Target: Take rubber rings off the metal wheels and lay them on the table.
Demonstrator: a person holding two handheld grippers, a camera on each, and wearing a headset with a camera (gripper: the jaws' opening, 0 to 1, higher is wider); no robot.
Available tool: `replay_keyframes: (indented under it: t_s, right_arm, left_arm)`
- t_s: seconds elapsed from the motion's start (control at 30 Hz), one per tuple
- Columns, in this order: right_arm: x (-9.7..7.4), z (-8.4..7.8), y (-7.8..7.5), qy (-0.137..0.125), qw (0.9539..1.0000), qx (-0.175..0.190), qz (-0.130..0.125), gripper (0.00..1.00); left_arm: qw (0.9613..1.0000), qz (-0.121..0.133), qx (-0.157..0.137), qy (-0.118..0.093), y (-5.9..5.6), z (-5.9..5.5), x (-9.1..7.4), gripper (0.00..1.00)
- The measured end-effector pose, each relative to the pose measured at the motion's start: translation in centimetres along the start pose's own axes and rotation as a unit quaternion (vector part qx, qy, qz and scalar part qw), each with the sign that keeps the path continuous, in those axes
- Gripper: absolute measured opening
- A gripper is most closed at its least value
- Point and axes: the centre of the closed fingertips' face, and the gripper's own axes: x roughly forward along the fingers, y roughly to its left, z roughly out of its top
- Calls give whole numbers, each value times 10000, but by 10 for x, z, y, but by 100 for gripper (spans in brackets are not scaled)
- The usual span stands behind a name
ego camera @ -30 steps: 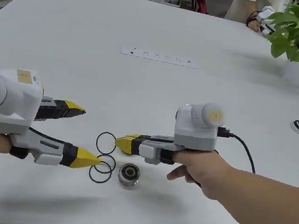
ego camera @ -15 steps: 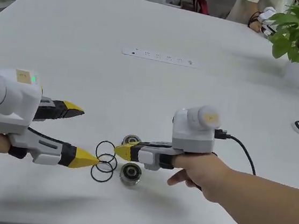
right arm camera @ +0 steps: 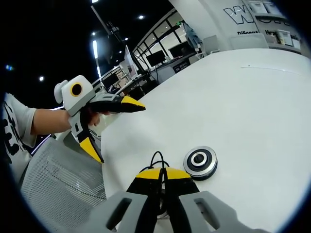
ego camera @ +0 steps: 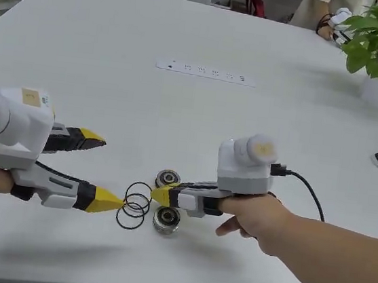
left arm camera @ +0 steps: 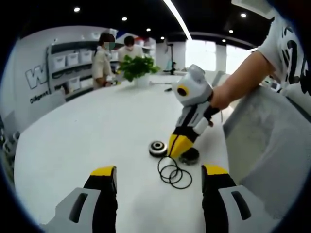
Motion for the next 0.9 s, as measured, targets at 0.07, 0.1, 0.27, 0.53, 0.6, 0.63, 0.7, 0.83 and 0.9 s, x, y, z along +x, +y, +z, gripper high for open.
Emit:
replay_keyframes:
  t_s: [0.07, 0.1, 0.27, 0.53, 0.6, 0.63, 0.7, 0.83, 0.9]
  right_arm:
    - [0, -2, -1, 34, 10000, -17, -28, 0]
    - [0, -2, -2, 48, 10000, -43, -48, 0]
    - [1, -5, -3, 92, 9998, -129, -95, 1]
    - [2, -2, -2, 64, 9997, -229, -82, 8]
    - [2, -1, -1, 52, 9997, -237, -67, 10]
    - [1, 0, 0, 34, 9997, -220, -54, 11]
    - [-1, 3, 1, -9, 9998, -218, -22, 11]
    - [-5, 12, 2, -119, 9997, -212, -11, 12]
    - [-8, 16, 2, -185, 9996, -209, -10, 12]
  left_arm:
    - [10000, 0, 4, 9, 0, 0, 0, 72]
    - [10000, 0, -3, 11, 0, 0, 1, 72]
    - [10000, 2, -3, 18, 0, 0, 1, 72]
    - [10000, 7, -13, 25, 1, 0, 2, 72]
    - [10000, 10, -20, 24, 2, 0, 2, 72]
    - [10000, 10, -19, 25, 2, 0, 2, 72]
    - [10000, 7, -9, 22, 3, 1, 3, 72]
    - [10000, -10, 20, -2, 4, 6, 5, 71]
    - [10000, -16, 34, -14, 4, 8, 6, 71]
